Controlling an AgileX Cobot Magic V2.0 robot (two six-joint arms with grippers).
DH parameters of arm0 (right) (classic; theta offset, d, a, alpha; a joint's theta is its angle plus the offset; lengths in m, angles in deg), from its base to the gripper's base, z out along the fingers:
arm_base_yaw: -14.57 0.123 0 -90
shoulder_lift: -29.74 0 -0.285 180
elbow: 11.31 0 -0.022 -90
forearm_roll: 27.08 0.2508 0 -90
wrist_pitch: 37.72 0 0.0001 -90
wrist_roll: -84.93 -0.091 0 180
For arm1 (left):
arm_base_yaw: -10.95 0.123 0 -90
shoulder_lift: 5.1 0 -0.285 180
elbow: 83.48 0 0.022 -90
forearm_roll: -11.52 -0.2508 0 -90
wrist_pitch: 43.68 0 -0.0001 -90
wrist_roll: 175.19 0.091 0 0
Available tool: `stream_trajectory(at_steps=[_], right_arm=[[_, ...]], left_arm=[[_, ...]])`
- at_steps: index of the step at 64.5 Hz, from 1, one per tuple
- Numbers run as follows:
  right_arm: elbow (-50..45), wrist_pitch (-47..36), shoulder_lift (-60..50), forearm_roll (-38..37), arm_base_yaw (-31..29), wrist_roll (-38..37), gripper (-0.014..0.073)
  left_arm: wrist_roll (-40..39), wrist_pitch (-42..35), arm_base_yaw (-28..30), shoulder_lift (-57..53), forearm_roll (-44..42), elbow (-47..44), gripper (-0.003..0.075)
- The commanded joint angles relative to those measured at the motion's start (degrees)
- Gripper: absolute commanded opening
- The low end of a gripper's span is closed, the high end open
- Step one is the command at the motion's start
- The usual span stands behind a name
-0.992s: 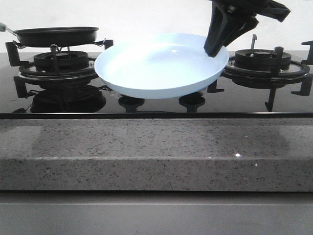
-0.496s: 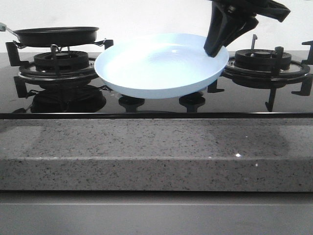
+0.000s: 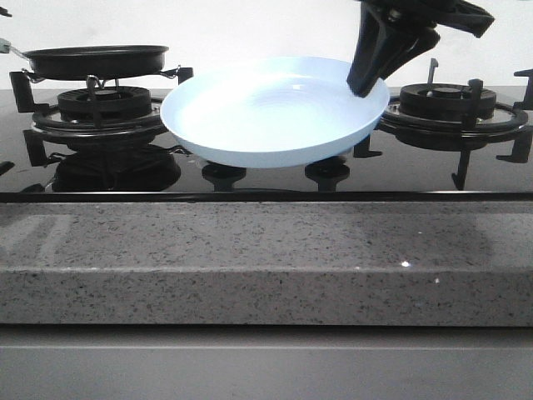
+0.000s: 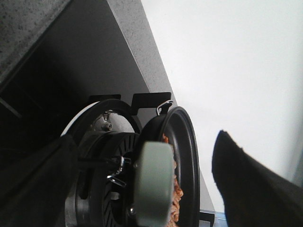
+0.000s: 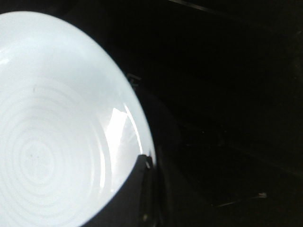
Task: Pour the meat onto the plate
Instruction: 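Grasp the pale green pan handle with the left gripper and lift the pan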
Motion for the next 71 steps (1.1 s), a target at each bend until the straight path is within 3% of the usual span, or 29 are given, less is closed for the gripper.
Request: stream_trajectory(at_steps=[1,8,21,36,52,61,71], right_arm=[[1.38,-2.55,-2.55,1.2,-0.12,0.58,-0.0071],[1.38,-2.55,-2.55,1.2,-0.12,0.58,-0.0071],[1.38,-2.55,-2.55,1.2,-0.12,0.58,-0.0071],[1.38,-2.55,-2.55,1.2,-0.12,0.58,-0.0071],[1.38,-2.55,-2.55,1.2,-0.12,0.58,-0.0071],[1.38,-2.59,-2.55,1.2,-0.12,0.58,-0.0071],[1.38,-2.53,-2.55,1.2,-0.12,0.58,-0.0071]], left_arm=[[0.17,2.57,-0.01,-2.68,3.7,2.2,0.0548],[0.17,2.45,-0.01,-2.68,3.7,2.54,0.0445],[0.17,2.45,-0.01,-2.68,3.59,2.54,0.0157],[0.17,5.06,0.14,-2.68,5.29,2.54,-0.001],[1.72,14.01,-0.03,-3.98,14.07,4.02,-0.002],[3.92,14.61,-0.65,-7.36,13.17,4.31,-0.002],[6.95,14.04,-2.94,-12.14,6.07,4.31,-0.002]])
